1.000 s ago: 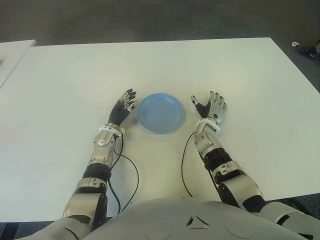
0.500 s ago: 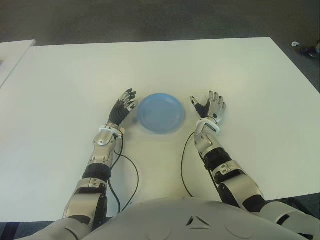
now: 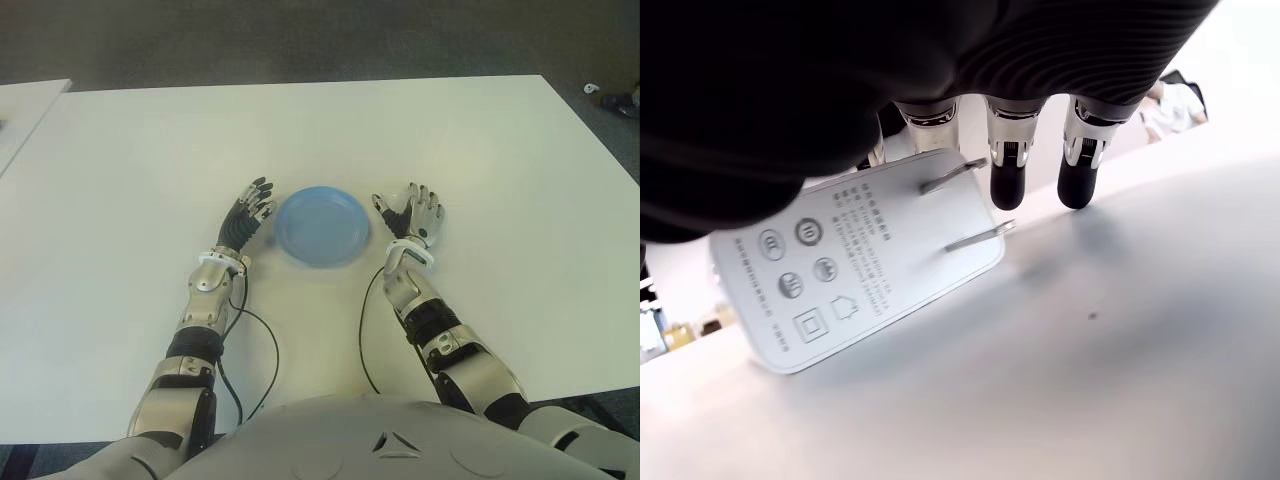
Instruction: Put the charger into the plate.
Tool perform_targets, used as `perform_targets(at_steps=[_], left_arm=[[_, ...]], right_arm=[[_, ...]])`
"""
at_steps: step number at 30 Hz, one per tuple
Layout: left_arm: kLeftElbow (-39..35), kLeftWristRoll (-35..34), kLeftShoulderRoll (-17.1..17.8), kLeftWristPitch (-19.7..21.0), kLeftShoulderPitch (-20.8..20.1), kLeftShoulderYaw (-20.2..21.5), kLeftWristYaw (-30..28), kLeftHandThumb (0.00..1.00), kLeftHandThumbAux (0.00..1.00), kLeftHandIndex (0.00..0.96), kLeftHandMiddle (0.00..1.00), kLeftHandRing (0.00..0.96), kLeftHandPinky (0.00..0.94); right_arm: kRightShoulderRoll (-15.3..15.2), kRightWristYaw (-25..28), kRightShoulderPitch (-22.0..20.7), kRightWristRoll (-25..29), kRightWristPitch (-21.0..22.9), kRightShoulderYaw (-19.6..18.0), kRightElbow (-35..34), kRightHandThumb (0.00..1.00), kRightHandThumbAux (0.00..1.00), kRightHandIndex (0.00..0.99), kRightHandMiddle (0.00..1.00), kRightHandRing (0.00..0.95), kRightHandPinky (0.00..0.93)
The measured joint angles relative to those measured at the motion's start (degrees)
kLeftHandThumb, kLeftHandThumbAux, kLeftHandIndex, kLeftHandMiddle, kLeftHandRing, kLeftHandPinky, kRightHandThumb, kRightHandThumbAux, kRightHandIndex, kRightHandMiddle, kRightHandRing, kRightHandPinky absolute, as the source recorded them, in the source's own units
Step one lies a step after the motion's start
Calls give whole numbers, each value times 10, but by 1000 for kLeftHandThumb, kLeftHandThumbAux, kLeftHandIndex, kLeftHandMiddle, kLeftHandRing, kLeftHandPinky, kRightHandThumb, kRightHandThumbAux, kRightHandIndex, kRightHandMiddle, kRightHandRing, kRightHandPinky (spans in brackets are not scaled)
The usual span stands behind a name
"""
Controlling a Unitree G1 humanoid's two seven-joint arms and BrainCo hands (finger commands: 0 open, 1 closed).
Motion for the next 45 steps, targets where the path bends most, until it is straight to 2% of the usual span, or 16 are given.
perform_targets(at_steps=[24,45], left_arm=[[5,4,-1,-6,-2,1,0,0,561,84,149,131,120],[11,5,-1,-13,-3,1,0,0,559,88,152,133,114]], right_arm=[[5,1,3,-16,4,28,0,324,139,0,0,0,0],[8,-2,1,-17,4,35,12,288,139,0,0,0,0]])
